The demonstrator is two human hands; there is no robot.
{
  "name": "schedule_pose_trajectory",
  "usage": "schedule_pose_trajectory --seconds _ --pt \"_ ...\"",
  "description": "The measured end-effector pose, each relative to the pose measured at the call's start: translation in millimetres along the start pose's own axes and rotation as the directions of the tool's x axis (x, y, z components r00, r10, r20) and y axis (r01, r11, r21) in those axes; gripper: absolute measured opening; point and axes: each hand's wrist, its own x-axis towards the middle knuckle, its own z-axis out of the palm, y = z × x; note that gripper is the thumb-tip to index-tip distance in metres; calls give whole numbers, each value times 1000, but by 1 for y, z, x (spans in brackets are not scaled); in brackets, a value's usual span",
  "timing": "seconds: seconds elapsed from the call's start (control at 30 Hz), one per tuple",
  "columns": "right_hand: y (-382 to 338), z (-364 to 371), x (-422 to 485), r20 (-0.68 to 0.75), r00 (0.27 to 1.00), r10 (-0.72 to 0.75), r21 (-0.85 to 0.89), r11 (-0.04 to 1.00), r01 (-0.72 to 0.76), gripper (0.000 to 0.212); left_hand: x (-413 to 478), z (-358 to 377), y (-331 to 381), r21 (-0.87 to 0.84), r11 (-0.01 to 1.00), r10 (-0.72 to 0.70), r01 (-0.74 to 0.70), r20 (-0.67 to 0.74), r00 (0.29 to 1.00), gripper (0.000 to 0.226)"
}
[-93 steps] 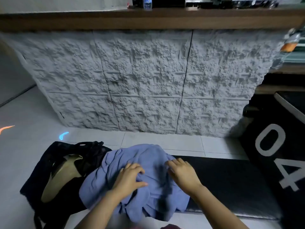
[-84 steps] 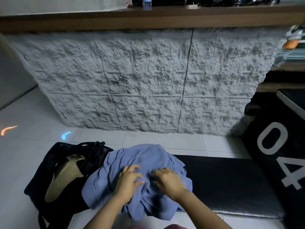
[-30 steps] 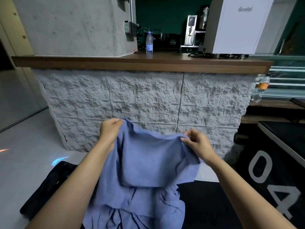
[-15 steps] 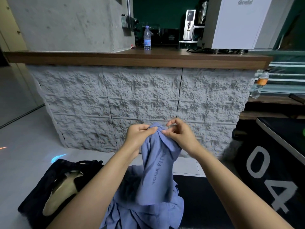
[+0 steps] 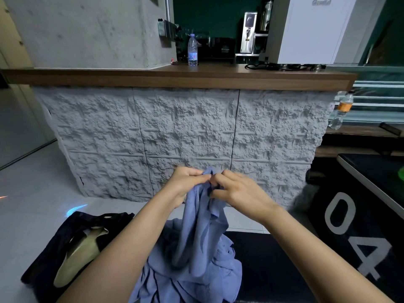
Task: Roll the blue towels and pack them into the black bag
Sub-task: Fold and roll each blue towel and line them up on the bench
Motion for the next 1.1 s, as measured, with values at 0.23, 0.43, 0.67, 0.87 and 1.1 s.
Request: schedule_pose_trajectory --seconds 0.23,0.43,0.67,0.87,1.1 --pt "12 11 -4 164 933 322 549 756 -357 26 6 -6 -7 94 995 19 -29 108 994 29" --pt "9 11 -7 140 920 367 638 677 -367 24 6 -9 -32 533 823 282 -196 -85 956 11" --pt "28 4 -28 111 729 675 758 417 -501 18 6 -50 -100 658 751 141 53 -239 961 24" --pt "50 9 -55 93 573 814 682 368 -632 30 1 -81 -90 59 997 -46 56 -160 986 7" --pt "28 4 -34 176 635 752 883 165 -440 16 11 -64 -52 -349 886 -299 306 75 951 22"
